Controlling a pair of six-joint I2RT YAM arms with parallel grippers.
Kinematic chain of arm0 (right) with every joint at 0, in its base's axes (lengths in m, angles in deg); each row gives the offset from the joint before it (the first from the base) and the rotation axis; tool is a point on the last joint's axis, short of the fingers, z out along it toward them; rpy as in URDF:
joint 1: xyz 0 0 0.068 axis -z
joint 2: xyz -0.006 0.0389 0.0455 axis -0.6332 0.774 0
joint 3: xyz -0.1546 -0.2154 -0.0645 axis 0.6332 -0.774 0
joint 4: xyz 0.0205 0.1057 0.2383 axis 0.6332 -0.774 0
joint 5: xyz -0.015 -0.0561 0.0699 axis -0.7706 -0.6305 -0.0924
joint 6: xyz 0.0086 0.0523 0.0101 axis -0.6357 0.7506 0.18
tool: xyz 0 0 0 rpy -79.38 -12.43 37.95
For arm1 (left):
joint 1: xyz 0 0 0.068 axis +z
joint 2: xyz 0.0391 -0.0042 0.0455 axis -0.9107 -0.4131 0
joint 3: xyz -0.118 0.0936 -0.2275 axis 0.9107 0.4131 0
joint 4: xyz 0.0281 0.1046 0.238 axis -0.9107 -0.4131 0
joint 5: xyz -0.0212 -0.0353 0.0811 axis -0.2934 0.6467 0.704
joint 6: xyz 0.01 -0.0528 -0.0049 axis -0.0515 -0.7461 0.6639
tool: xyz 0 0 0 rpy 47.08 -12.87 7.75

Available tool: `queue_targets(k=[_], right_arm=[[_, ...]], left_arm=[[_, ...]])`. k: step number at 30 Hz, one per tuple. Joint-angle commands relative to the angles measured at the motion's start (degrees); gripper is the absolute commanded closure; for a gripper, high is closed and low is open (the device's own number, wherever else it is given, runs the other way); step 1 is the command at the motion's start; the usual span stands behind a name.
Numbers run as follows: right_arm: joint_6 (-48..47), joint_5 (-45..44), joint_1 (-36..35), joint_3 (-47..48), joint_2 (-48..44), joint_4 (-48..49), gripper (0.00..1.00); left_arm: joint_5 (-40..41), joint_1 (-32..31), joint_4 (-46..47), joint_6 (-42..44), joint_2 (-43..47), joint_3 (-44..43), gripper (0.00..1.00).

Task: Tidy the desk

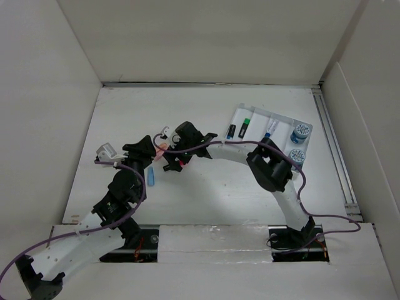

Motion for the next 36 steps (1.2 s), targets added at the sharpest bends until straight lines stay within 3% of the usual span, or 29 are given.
queue_targets(k=[1,10,14,21,27,31,36], right_arm=[[0.26,-0.4,-1.5,-3.97,-2.03,0.44,0.17],[5.53,-15.07,-5.9,-15.14,-7.4,8.7,0.39],[8.33,-21.75,-7.05,-16.64,-7.49,11.07,0.57],[10.63,-21.33,-8.09,-19.89,-9.68,13.27,0.77],[15.1,-16.76,-6.62,-24.54,-18.71,18.01,0.78],[17.66,-11.49,-1.7,-29.11,-24.79,23.19,0.81],[25.37,-12.1,9.37,-33.6,-29.01,26.98,0.8]], left_arm=[[0.35,-0.33,1.75,0.59,-0.12,-1.25,0.5],[0.43,-0.33,2.19,0.77,-0.82,-1.25,0.5],[0.08,-0.33,1.75,0.42,-0.3,-1.34,0.5],[0.34,-0.33,2.1,0.77,0.06,-0.99,0.5],[-0.1,-0.33,2.19,0.68,-0.2,-0.99,0.5],[-0.71,-0.33,2.1,0.77,-0.99,-1.51,0.5],[-1.58,-0.33,2.46,1.56,-2.75,-2.21,0.5]])
